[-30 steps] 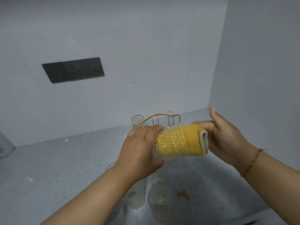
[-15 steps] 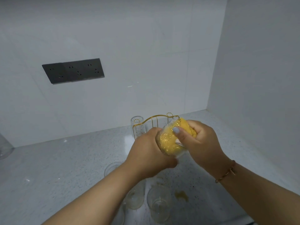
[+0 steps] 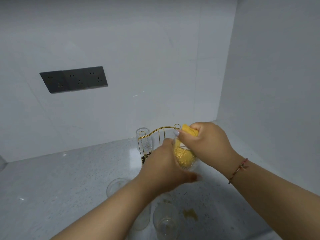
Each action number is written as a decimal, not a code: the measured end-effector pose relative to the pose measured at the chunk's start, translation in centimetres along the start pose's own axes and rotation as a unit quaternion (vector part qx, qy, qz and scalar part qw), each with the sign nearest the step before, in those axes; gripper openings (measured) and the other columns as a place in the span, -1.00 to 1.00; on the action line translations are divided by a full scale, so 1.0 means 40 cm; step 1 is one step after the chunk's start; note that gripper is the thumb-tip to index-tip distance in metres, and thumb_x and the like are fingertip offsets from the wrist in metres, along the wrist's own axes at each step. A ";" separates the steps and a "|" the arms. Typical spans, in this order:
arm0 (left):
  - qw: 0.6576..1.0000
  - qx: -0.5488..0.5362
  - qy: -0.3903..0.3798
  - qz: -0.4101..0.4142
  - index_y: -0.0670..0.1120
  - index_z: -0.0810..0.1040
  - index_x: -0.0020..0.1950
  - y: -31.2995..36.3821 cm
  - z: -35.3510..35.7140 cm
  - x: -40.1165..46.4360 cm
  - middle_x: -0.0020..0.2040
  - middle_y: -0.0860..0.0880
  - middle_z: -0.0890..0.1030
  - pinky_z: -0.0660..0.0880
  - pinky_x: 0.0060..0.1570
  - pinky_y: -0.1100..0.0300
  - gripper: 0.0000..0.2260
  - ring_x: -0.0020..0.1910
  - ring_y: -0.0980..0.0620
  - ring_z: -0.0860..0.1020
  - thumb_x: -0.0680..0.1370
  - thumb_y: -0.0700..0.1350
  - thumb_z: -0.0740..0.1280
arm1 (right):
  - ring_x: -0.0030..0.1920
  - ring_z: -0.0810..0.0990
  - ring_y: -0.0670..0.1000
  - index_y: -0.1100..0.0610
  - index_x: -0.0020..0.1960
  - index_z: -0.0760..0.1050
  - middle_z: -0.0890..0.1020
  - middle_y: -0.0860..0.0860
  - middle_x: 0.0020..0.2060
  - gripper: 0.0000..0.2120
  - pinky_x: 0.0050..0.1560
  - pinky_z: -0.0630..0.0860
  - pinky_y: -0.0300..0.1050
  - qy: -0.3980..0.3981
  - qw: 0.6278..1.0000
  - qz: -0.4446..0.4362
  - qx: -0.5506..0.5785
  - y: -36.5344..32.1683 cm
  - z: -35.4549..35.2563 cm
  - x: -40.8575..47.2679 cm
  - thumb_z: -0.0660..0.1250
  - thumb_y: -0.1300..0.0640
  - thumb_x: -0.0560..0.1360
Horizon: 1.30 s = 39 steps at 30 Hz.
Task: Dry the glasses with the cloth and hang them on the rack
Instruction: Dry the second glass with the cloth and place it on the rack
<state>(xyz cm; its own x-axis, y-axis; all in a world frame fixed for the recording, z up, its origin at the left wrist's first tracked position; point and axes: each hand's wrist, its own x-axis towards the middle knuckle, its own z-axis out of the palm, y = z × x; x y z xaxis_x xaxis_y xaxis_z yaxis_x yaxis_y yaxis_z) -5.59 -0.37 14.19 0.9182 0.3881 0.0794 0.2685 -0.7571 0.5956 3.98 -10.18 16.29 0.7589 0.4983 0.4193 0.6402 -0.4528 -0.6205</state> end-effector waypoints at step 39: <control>0.894 -0.433 -0.116 -0.009 -0.15 0.62 0.08 -0.092 0.000 0.078 -0.10 -0.11 0.68 0.55 0.07 -0.02 -0.54 -0.07 -0.11 0.64 0.22 -0.13 0.57 | -0.48 0.43 -0.12 0.33 -0.30 0.44 0.45 0.05 -0.49 -0.53 -0.39 0.34 -0.22 -0.089 0.978 -0.008 0.191 -0.018 0.030 0.051 0.38 -0.11 0.41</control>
<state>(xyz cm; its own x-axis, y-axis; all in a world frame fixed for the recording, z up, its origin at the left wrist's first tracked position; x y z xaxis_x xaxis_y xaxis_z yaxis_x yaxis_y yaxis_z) -3.73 3.62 12.22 0.9787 0.2000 -0.0455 0.0508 -0.0218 0.9985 4.92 -7.94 16.79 0.6947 0.6391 0.3301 0.5351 -0.1524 -0.8310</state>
